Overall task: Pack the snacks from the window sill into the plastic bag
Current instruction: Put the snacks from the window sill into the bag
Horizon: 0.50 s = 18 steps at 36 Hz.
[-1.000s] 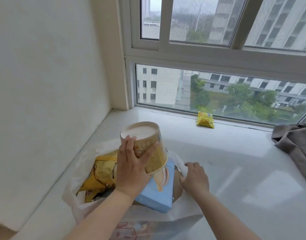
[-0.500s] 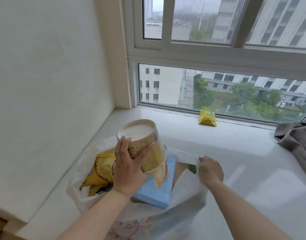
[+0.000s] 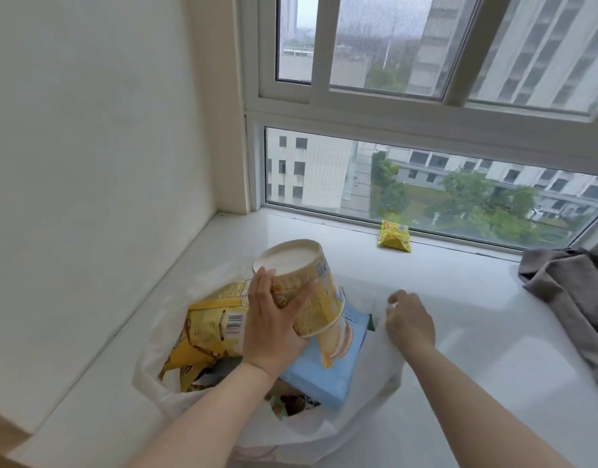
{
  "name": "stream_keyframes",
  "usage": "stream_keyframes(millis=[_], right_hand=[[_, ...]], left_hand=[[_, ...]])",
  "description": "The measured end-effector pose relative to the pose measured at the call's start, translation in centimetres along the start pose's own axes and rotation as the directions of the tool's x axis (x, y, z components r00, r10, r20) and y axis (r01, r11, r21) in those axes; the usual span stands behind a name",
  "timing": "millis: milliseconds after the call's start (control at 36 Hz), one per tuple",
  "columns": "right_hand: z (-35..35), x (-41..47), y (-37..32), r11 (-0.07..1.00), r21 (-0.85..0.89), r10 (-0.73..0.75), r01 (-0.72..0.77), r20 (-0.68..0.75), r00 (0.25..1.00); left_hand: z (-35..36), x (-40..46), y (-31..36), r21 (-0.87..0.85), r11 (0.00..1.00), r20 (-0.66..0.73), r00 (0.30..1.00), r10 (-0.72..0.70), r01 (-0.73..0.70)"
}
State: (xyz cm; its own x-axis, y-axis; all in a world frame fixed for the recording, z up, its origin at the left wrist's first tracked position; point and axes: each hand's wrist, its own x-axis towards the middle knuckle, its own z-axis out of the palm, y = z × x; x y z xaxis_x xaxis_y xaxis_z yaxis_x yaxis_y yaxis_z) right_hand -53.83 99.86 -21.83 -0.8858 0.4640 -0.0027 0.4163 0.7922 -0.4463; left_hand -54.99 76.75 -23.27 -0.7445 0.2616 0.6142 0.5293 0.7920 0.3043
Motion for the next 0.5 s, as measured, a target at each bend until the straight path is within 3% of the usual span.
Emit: stream_keyframes(millis=[56, 83, 139, 222, 333, 500], right_hand=[[0.6, -0.8, -0.6, 0.966, 0.022, -0.254, 0.259, -0.14, 0.957], [0.8, -1.2, -0.9, 0.929, 0.046, -0.357, 0.366, -0.144, 0.923], [0.9, -1.8, -1.4, 0.894, 0.059, -0.445, 0.445, -0.011, 0.895], [0.2, -1.6, -1.2, 0.914, -0.138, -0.358, 0.382, 0.168, 0.919], [-1.6, -1.4, -0.5, 0.743, -0.525, -0.215, 0.416, 0.401, 0.891], [-2.5, -1.2, -0.8, 0.486, -0.784, -0.109, 0.387, 0.385, 0.916]], left_hand=[[0.1, 0.0, -0.1, 0.006, 1.0, 0.007, 1.0, -0.003, 0.003], [0.1, 0.0, -0.2, 0.01, 1.0, 0.007, 1.0, -0.004, 0.003], [0.2, 0.0, -0.3, 0.025, 1.0, 0.0, 1.0, 0.003, -0.003], [0.2, 0.2, -0.4, 0.036, 0.999, -0.008, 1.0, 0.018, -0.018], [0.2, 0.4, -0.4, 0.034, 0.999, -0.004, 1.0, 0.017, -0.016], [0.3, 0.5, -0.4, 0.028, 0.999, 0.008, 1.0, 0.022, -0.022]])
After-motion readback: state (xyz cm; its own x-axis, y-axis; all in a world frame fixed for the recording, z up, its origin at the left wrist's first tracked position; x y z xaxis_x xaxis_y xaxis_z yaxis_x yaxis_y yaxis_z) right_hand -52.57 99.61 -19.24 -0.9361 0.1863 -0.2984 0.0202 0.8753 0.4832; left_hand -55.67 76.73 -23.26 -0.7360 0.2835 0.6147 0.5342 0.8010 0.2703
